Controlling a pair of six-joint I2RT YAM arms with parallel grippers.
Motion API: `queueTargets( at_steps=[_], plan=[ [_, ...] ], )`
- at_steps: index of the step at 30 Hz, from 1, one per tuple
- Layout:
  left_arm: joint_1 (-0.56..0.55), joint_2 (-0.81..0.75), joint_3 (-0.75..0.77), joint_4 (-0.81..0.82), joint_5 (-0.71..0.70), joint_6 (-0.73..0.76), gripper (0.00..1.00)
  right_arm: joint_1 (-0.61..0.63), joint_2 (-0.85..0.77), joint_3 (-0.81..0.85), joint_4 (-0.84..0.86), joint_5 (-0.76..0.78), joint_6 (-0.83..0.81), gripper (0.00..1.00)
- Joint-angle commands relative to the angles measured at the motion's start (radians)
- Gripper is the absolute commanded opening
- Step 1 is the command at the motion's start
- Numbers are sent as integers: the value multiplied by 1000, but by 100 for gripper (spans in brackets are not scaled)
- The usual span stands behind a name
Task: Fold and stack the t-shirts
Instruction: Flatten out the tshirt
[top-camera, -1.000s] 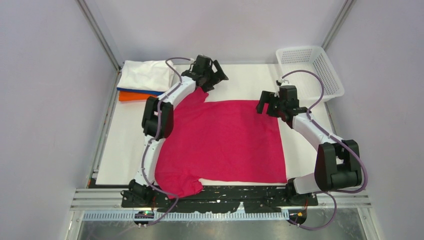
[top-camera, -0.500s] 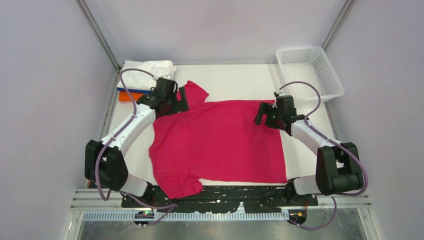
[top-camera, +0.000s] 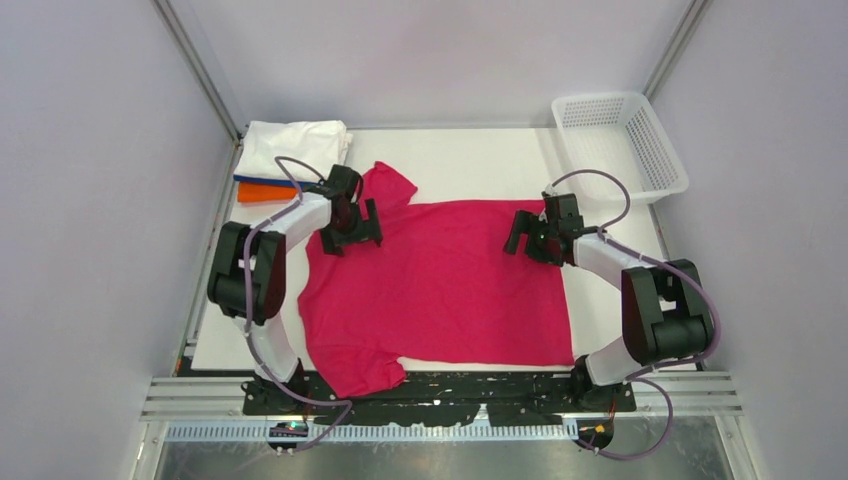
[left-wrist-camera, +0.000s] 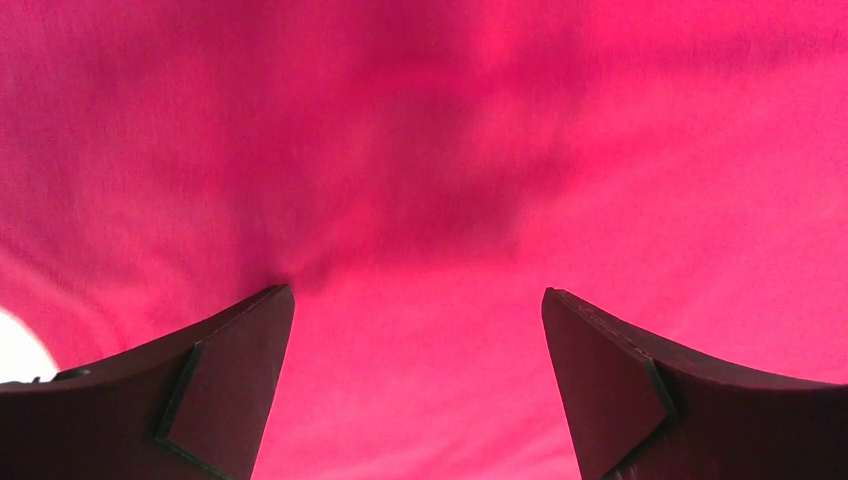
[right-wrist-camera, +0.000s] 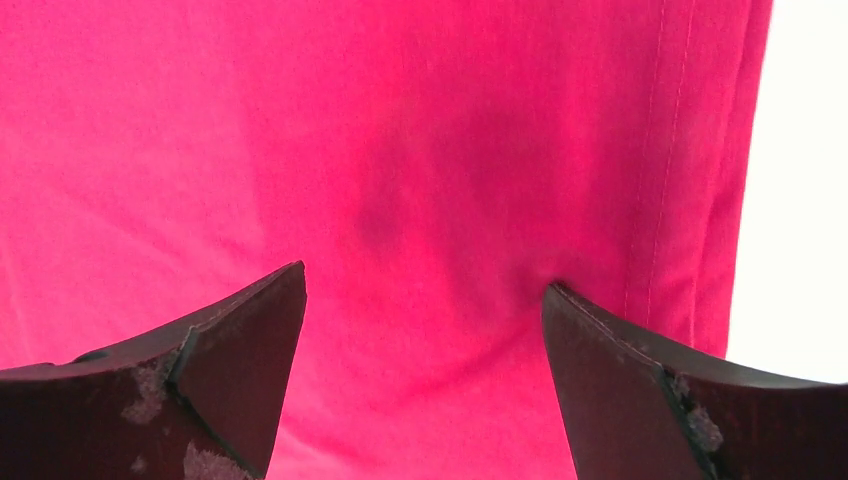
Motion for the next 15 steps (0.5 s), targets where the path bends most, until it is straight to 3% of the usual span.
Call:
queueTargets(
  at_steps=[1,8,15],
  plan=[
    [57,97,108,29,93,-33,100,-9,95,61,31,12,28,95],
    [70,280,327,-61,178,-46,100,-53,194,159,31,-30,48,95],
    [99,474,664,-235,247,-48,100,-107,266,264,-5,-55,62,95]
  ],
)
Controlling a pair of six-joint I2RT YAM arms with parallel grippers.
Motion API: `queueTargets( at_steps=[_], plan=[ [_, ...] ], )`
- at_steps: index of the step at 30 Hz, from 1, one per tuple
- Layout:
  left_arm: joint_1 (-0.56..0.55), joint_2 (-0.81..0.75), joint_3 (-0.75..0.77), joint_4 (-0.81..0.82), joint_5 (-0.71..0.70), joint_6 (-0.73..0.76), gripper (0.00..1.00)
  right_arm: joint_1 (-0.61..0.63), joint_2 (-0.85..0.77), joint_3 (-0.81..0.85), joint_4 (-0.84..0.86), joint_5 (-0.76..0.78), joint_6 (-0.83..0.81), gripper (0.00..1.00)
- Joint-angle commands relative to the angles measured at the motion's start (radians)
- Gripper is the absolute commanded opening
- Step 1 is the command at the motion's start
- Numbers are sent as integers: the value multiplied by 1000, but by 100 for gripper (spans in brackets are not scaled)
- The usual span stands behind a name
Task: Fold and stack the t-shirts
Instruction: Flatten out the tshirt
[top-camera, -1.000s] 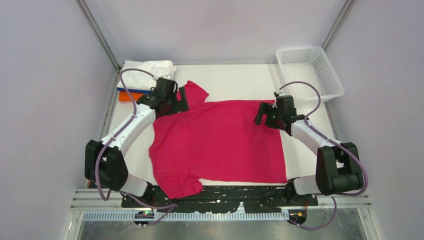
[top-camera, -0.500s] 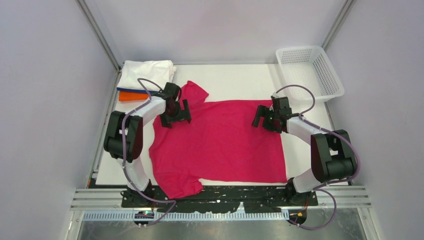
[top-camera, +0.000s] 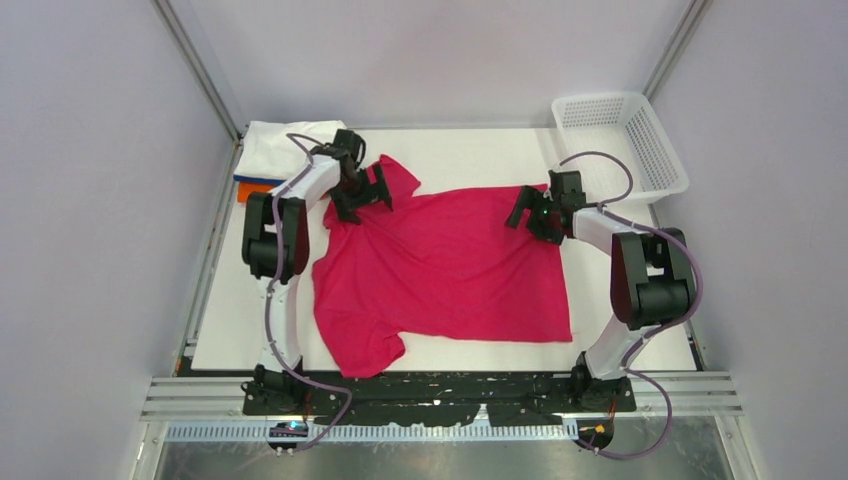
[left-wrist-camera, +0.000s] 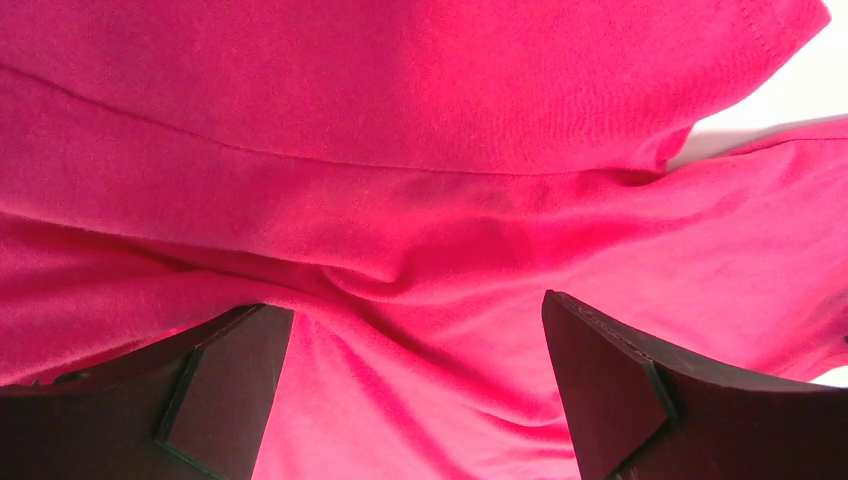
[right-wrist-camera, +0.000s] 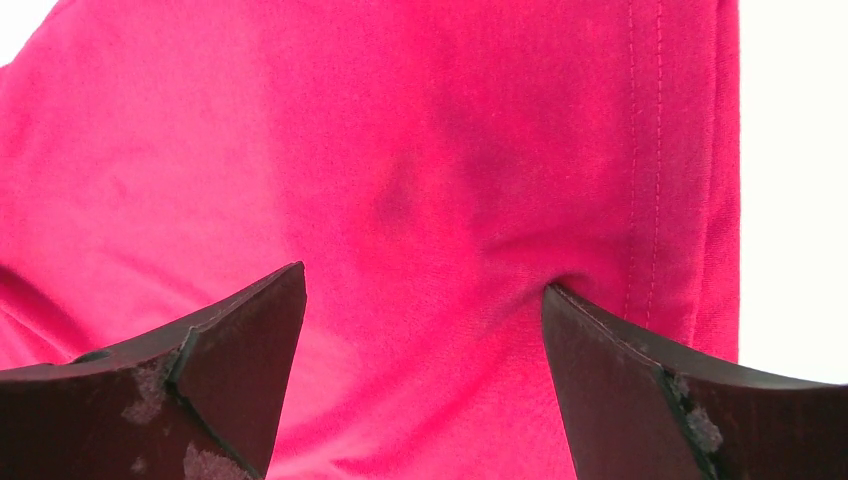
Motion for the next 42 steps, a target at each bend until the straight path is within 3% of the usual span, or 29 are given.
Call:
queueTargets(
  at_steps=[1,10,17,21,23,30,37,42],
  plan=[
    [24,96,175,-106,76,-1,100,-36,67,58,-37,-13,22,95],
    [45,292,538,-222,121,16,98,-77,199,220,-53,-41,41,96],
    [67,293,583,-175,159,19,99,-100,202,291,-58,-42,28,95],
    [62,208,569,-195,139,44,99,-98,115,253,-55,-46,17,96],
    [55,98,499,-181,102,58,99,-98,44,207,-48,-51,17,96],
    [-47,-342,-35,-60,-55,60,99,-97,-279,-47,-41,-42,12,95],
    [-187,-756,-577,41,-174,-65,99,-105,-623,-281,-46,69,46,96],
    [-307,-959,-821,-7,-266,-151,99,-113,-768,-354,-71,122,78,95]
  ],
)
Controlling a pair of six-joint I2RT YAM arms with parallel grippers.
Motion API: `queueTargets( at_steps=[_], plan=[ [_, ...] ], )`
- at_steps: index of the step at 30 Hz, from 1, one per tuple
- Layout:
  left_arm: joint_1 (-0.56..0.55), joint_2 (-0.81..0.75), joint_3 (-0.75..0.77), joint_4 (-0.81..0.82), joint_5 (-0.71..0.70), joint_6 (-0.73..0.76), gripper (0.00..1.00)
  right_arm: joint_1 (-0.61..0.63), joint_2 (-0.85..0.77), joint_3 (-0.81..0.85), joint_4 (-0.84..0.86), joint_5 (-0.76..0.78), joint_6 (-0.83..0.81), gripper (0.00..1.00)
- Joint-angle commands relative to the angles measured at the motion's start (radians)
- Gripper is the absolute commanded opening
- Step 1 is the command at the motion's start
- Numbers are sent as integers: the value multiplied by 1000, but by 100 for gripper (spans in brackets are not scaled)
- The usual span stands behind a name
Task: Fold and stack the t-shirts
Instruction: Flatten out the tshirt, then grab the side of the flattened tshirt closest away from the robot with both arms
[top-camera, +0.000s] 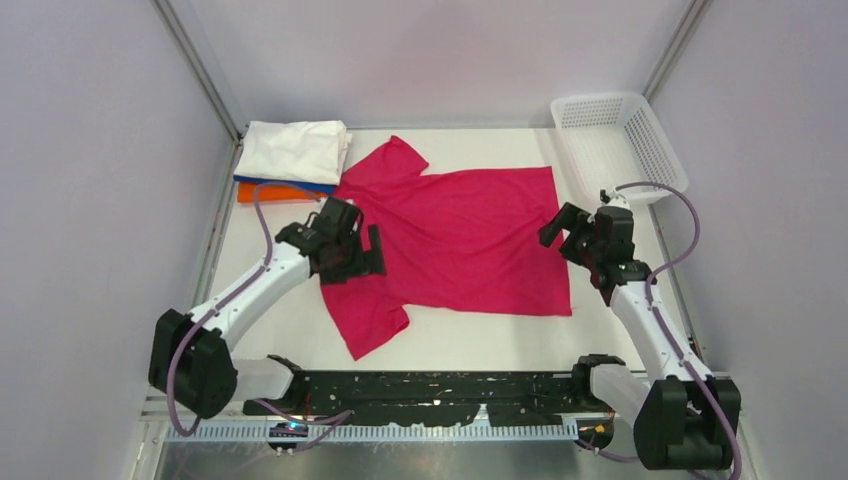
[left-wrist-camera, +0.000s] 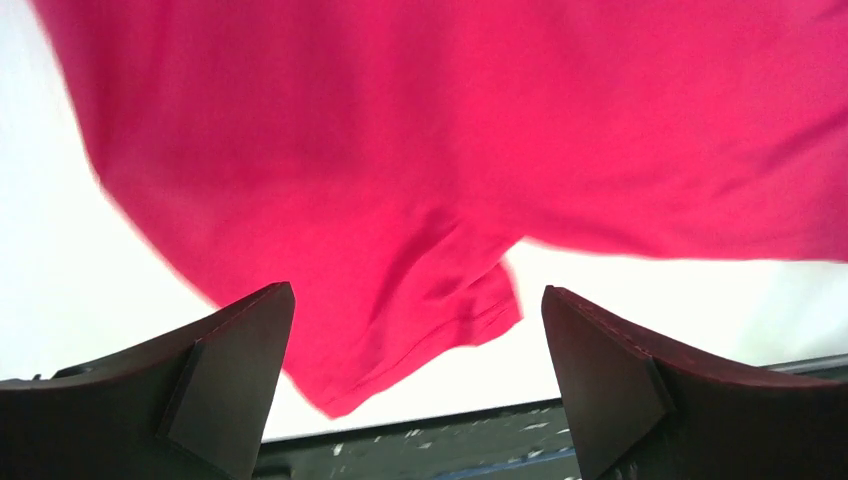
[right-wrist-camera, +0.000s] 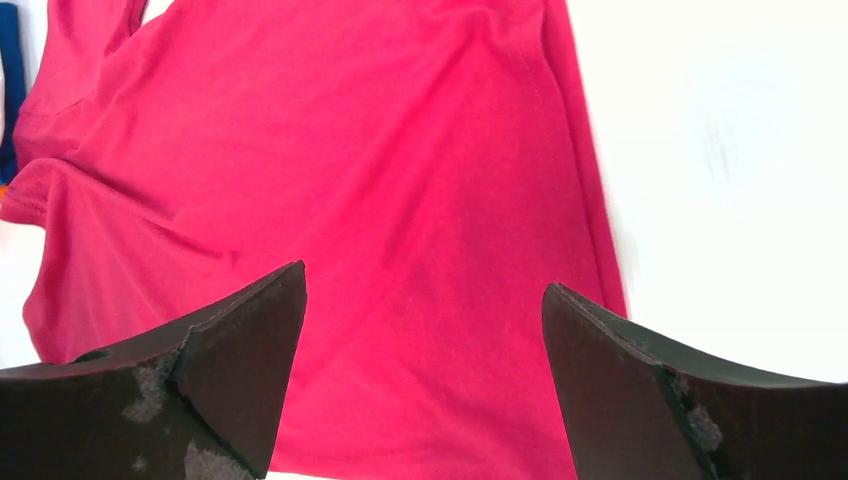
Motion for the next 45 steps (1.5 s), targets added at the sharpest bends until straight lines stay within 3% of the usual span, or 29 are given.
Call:
queueTargets(
  at_steps=[1,8,10,12,16,22,32,34,37,42,45],
  plan=[
    [-90,-148,-169,-31,-137,-109,99,-12,-98,-40,-20,83,35,95],
    [-261,-285,-394,-81,-102,-193,99,-13,-210,-103,-40,147,53,95],
    [-322,-292,-420,-85,-108,-236,95,-13,-222,-112,-45,154,52,95],
    [-365,-290,-437,-70,-117,-255,84,-13,-224,-115,-51,159,52,95],
    [-372,-255,-453,-40,-139,-260,64,-15,-219,-116,-59,166,43,95],
    [-372,-169,-464,39,-93,-245,48,-14,-218,-120,-65,180,37,95],
    [-387,-77,-481,7,-120,-258,38,-14,-222,-121,-74,208,45,95],
    [-403,-58,-475,-13,-131,-265,29,-15,-224,-121,-77,214,50,96],
    [-430,-37,-463,-49,-147,-279,1,-15,-233,-118,-101,228,62,96],
    [-495,-55,-458,-112,-143,-303,0,-15,-285,-117,-226,171,85,96],
    [-512,-81,-467,-127,-131,-307,0,-14,-328,-125,-411,184,87,96]
  ],
)
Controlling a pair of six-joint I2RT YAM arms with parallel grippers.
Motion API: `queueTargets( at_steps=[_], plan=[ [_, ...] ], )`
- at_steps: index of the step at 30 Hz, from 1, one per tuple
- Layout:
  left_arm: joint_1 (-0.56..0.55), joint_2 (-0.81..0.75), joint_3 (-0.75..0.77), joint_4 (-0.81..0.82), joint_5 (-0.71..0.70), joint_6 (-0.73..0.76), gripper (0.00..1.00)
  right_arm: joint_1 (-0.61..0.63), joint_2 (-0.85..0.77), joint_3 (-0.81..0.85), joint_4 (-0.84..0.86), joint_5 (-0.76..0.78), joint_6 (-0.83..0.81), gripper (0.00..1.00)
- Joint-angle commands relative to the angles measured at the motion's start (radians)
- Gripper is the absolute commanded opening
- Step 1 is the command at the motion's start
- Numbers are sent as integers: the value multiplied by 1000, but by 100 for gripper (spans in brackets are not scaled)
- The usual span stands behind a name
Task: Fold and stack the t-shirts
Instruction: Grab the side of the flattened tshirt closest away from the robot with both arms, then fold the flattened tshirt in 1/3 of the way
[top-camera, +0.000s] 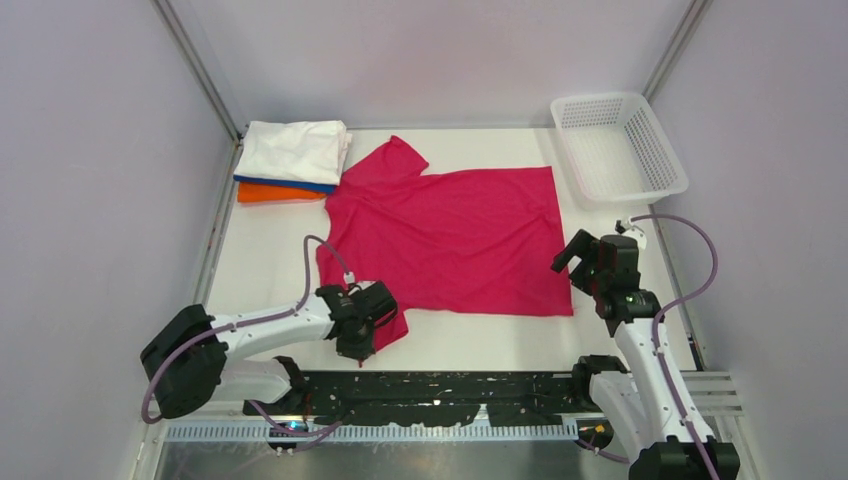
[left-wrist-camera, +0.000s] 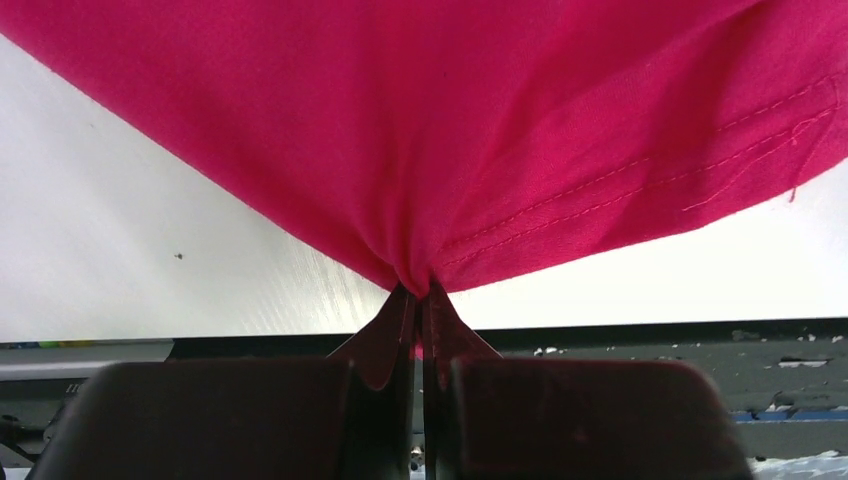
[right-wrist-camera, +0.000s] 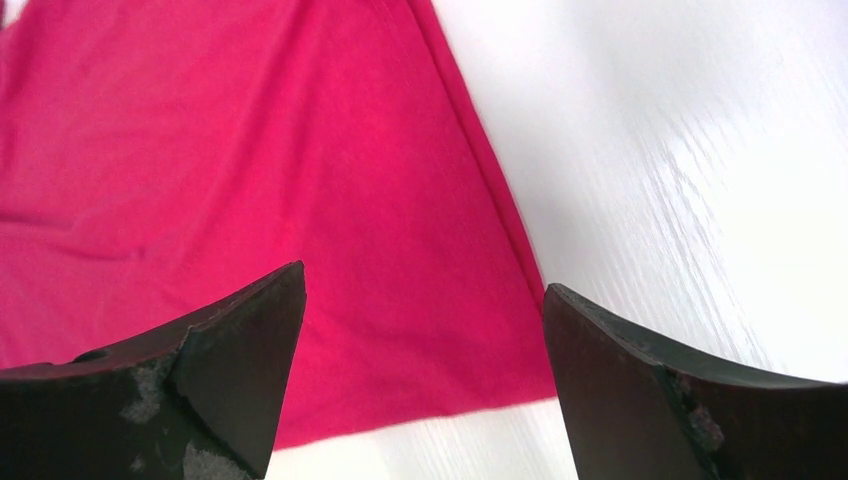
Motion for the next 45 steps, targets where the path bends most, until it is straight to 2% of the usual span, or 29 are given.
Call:
queueTargets(
  at_steps=[1,4,9,16,24,28,29,31,38,45],
  plan=[
    [-32,-14,-53,-72,20,-32,0,-4,-87,-15,-256,27,33,97],
    [-48,-46,-66,-68,51,-36,0,-2,-157,-70,-269,11,106,100],
    [-65,-100,-83,-63,57,-37,0,-3,-160,-119,-280,56,169,94],
    [-65,-134,-103,-16,114,-19,0,-3,-74,-210,-133,41,179,66],
    [-66,-150,-118,4,127,-21,0,-3,-22,-226,-97,34,189,50],
    [-66,-159,-116,-11,127,-25,0,-3,-20,-225,-106,14,194,29],
    [-66,-164,-116,-17,127,-28,0,-3,-28,-222,-112,12,196,20],
    [-67,-178,-115,-33,127,-33,0,-2,-50,-207,-151,25,206,12],
    [-95,-290,-134,-101,200,-64,0,-2,-184,-129,-374,91,239,10],
    [-122,-393,-145,-95,236,-57,0,-2,-225,-134,-394,60,245,10]
  ],
)
